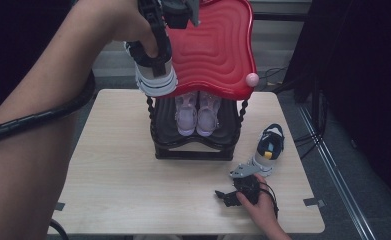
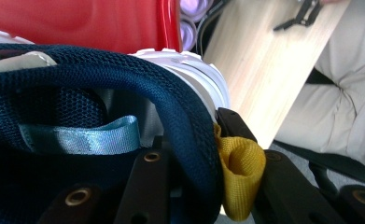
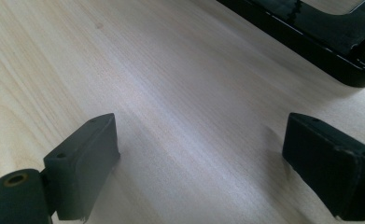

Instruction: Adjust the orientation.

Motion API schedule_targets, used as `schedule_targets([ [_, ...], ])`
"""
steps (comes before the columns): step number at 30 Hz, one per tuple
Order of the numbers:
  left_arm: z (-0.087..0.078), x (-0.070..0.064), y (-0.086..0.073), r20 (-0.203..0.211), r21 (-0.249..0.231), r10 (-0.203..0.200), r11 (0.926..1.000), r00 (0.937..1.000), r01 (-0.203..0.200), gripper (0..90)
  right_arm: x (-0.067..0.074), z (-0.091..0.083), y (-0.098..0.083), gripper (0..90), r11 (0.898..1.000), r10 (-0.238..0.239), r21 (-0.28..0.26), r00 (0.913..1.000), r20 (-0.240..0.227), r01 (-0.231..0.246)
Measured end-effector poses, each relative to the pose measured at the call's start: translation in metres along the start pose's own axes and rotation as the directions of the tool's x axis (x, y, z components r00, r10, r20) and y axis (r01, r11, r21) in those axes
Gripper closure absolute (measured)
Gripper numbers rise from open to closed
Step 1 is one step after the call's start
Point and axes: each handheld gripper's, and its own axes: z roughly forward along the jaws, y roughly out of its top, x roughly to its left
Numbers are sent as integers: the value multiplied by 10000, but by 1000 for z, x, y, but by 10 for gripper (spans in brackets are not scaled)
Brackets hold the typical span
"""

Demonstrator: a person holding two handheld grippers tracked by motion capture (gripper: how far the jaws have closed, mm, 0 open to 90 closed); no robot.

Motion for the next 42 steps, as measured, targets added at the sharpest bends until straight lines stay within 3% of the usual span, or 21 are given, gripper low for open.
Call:
schedule_targets([
  [6, 0, -1, 17, -202, -22, 191, 9998, 9996, -192, 742, 0, 0, 0, 99, 10000, 6, 0, 10000, 0, -6],
  [14, 6, 0, 37, -263, -30, 822, 9966, 9963, -823, 742, 0, 0, 0, 99, 10000, 29, 18, 10000, 1, -29],
  [15, 8, -1, 37, -297, -142, 754, 9970, 9967, -758, 741, 0, 0, 0, 99, 10000, 32, 20, 10000, 0, -32],
  [21, 12, 1, 45, -343, -153, 1198, 9926, 9922, -1204, 741, 0, 0, 0, 99, 10000, 29, 37, 10000, 8, -29],
  [26, 17, 4, 50, -473, -167, 1333, 9908, 9899, -1342, 741, 0, 0, 0, 99, 10000, 1, 16, 10000, 8, -1],
  [27, 18, 4, 50, -437, -154, 1211, 9924, 9917, -1219, 742, 0, 0, 0, 99, 10000, 1, 15, 10000, 6, -1],
  [32, 19, 7, 54, -565, -114, 1478, 9888, 9874, -1487, 741, 0, 0, 0, 99, 10000, 1, 17, 10000, 7, -1],
  [33, 20, 7, 55, -521, -110, 1359, 9906, 9894, -1366, 741, 0, 0, 0, 99, 10000, -1, 16, 10000, 6, 1],
  [42, 24, 14, 63, -791, -50, 1639, 9863, 9833, -1648, 739, 0, 0, 0, 99, 10000, 0, 16, 10000, 9, 0],
])
